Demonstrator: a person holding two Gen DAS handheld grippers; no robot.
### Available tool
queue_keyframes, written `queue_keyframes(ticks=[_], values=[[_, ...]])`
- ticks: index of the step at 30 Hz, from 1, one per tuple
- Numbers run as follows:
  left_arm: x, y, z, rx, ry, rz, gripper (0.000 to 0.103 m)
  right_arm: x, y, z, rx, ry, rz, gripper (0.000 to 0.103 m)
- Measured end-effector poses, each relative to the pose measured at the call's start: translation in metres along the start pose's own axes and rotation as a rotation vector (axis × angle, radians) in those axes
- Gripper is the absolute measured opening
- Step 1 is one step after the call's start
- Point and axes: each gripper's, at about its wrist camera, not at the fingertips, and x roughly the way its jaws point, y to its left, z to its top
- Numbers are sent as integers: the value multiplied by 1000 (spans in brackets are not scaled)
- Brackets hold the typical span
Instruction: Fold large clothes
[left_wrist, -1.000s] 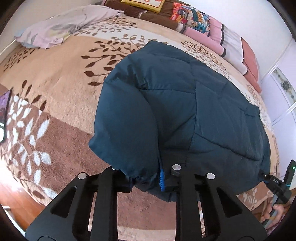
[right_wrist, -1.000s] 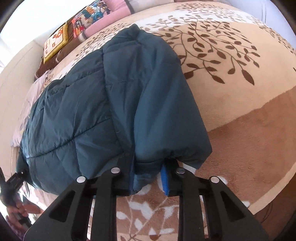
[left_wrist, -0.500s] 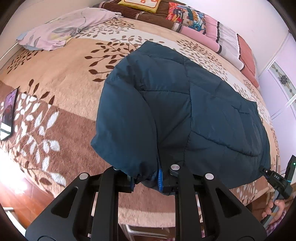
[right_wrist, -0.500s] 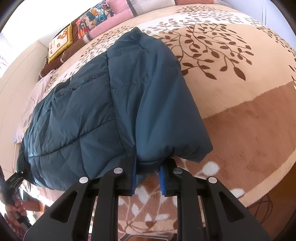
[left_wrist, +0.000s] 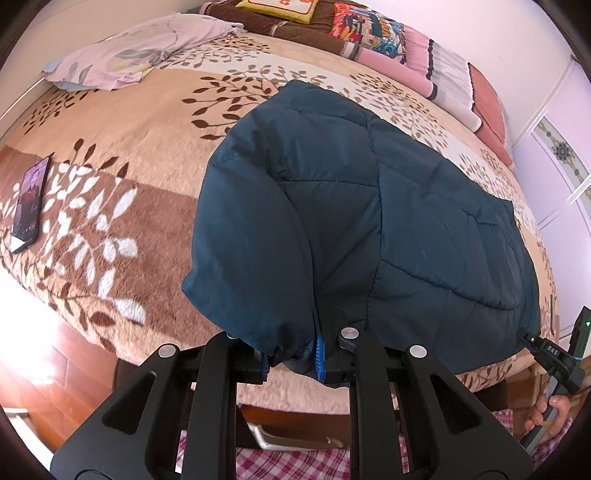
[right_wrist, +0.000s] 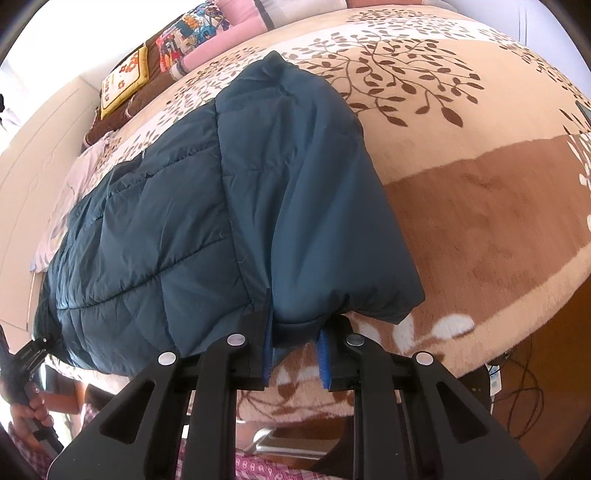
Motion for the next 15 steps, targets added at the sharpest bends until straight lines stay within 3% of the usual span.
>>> queue_keyframes(ticks=[15], values=[[-10,6,-32,20,-15,11,18,-7,-3,-32,-10,-18,-33,20]])
